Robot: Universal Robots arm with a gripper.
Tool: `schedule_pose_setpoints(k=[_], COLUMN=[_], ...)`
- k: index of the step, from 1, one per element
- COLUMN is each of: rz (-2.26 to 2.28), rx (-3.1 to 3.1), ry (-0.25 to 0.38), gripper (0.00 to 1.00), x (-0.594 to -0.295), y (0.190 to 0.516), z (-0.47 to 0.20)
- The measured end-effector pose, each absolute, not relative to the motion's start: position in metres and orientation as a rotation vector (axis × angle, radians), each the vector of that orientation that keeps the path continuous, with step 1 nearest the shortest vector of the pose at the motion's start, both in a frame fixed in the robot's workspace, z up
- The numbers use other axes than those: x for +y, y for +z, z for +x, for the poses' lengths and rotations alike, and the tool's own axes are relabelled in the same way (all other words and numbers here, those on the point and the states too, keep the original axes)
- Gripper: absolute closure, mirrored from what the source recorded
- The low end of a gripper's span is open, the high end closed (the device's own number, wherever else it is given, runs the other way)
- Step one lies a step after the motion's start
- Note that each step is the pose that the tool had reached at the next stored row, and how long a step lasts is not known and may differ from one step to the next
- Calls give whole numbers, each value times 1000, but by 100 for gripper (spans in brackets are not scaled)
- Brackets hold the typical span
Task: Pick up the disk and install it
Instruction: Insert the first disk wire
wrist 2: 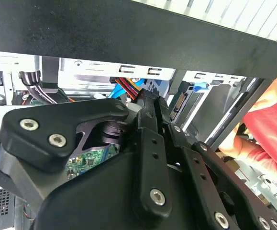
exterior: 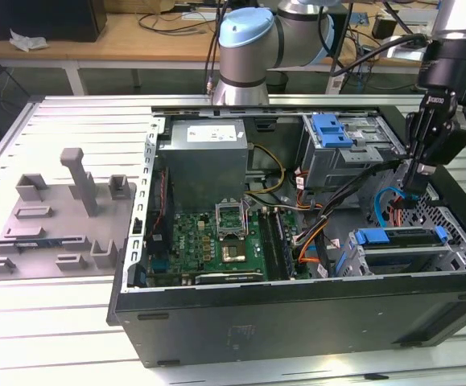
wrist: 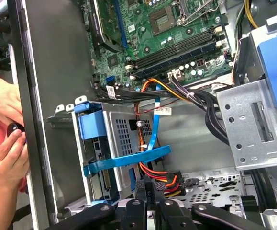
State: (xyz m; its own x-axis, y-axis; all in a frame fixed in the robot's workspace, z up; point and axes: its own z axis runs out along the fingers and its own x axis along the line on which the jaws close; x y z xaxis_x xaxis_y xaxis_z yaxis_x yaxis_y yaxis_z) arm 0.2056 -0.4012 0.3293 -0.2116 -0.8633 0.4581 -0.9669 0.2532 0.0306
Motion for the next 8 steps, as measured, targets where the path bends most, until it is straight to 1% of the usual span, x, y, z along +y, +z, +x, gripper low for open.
schedule_pose_setpoints(k=[6,8], rz=[1671,1674], rx=[-2149,-2152], ry=[370,366], gripper=[83,83], x=[-401,-401], y=[329,334], z=[205,203])
